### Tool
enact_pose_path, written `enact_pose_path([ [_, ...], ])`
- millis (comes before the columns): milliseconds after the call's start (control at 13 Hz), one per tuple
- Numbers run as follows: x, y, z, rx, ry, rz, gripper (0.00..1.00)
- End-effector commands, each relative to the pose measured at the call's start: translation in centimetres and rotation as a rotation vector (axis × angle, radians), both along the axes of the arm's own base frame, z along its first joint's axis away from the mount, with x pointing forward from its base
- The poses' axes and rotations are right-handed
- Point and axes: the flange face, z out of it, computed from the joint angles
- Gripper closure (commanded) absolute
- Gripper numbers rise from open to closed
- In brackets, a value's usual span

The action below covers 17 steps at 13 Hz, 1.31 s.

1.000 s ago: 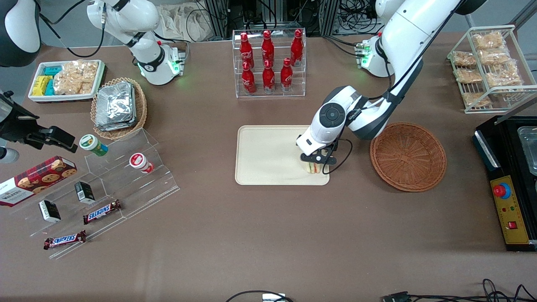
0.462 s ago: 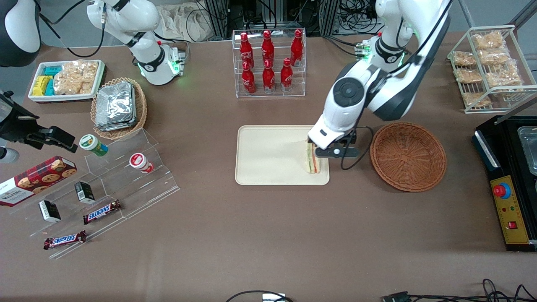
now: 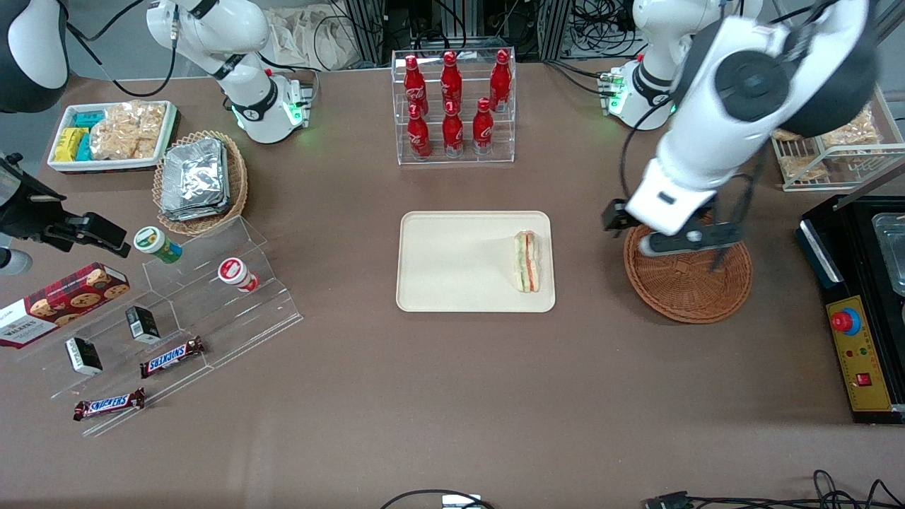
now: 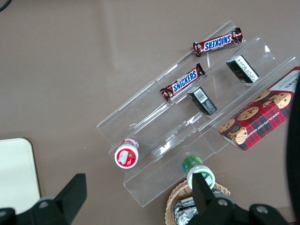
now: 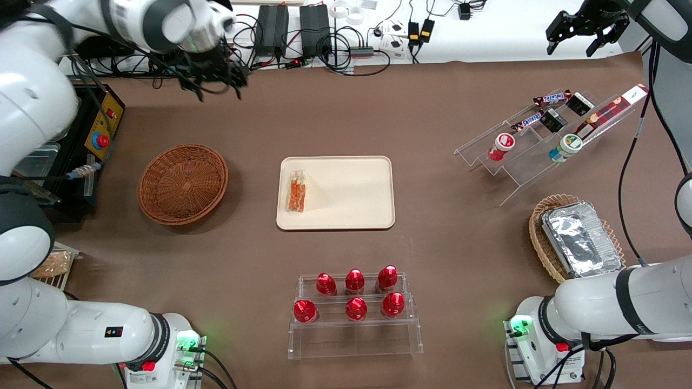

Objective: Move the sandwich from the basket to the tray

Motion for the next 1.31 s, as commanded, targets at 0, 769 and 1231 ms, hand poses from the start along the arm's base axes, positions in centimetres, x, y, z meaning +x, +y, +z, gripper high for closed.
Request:
enact_pose_path([
  [0, -1.7, 1.7, 3.2, 0.0, -0.029, 0.027, 0.0],
  [769, -5.1, 14.3, 7.1, -0.063, -0.058, 0.033, 0.0],
  [1231, -4.8, 17.6, 6.9, -0.083, -0.029, 0.075, 0.0],
])
